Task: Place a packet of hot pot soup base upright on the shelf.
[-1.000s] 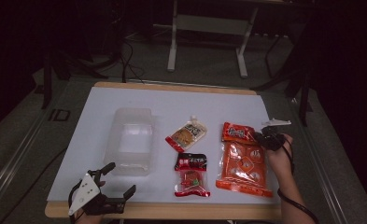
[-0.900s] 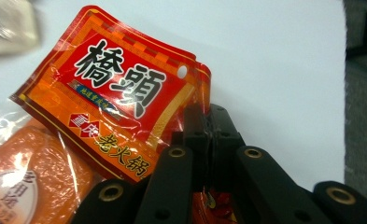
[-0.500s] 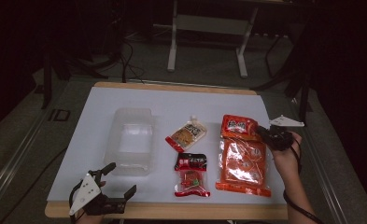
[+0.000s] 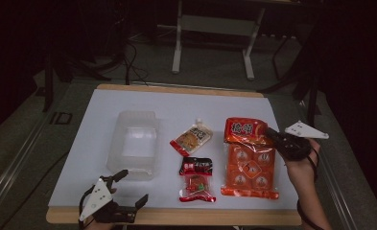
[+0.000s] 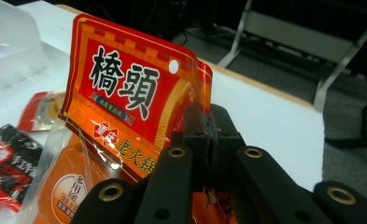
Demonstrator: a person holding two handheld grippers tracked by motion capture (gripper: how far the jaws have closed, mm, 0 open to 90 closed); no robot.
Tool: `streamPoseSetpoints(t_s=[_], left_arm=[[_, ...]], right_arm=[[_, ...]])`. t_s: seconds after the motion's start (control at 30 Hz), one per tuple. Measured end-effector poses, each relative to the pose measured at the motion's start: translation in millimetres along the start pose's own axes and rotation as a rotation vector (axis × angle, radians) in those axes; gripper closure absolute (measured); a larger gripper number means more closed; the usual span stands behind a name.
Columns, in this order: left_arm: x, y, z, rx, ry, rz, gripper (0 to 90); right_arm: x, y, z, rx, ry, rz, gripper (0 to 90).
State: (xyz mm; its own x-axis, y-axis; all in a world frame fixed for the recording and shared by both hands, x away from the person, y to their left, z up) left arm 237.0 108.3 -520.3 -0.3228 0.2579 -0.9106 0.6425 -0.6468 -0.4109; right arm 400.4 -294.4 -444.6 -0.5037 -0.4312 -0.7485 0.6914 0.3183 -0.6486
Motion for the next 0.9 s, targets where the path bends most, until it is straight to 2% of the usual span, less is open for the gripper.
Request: streamPoseSetpoints(t_s=[0.07, 0.17, 0.27, 0.4, 0.53, 0.67, 0.83, 0.9], left_arm=[[-2.6, 4.1, 8.3, 0.010, 0.022, -0.019, 1.3], [-8.4, 9.7, 17.9, 0.043, 0.013, -0.015, 2.5], [-16.2, 19.4, 29.6, 0.093, 0.000, -0.030, 2.9], [-28.2, 27.0, 42.8, 0.125, 0.025, -0.031, 3.0], [-40.4, 33.8, 51.2, 0.125, 0.040, -0.017, 2.9], [-50.0, 44.5, 61.1, 0.160, 0.054, -0.019, 2.4], [-58.5, 57.2, 67.3, 0.134, 0.080, -0.020, 1.4], [-62.4, 63.7, 69.7, 0.145, 0.078, -0.021, 1.1]], right_arm=[[-2.8, -9.8, -6.3, -0.011, -0.012, 0.022, 88.1], [-5.4, -26.4, -18.1, -0.020, -0.049, 0.068, 88.1], [-5.3, -38.8, -26.9, -0.026, -0.067, 0.097, 88.1], [-2.4, -57.3, -38.6, -0.037, -0.098, 0.132, 88.1], [3.4, -71.1, -46.2, -0.049, -0.112, 0.156, 88.1], [11.8, -81.6, -48.3, -0.050, -0.118, 0.170, 88.1], [19.7, -91.0, -49.7, -0.046, -0.127, 0.178, 87.9], [21.3, -93.5, -51.4, -0.038, -0.139, 0.179, 87.9]])
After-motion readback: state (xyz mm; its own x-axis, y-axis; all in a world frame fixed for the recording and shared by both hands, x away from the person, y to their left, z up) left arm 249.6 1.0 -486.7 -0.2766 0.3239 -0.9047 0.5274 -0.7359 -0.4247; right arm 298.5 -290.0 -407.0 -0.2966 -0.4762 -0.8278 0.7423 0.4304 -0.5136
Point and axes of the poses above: each handheld gripper's, and its own axes: y roughly forward along the jaws, x roughly out of its underside, z roughly to its right, the point moved 9 cm from there along y, roughly forward along the jaws, and after that the axes turned 14 degrees about -z, right-handed, at the moved point
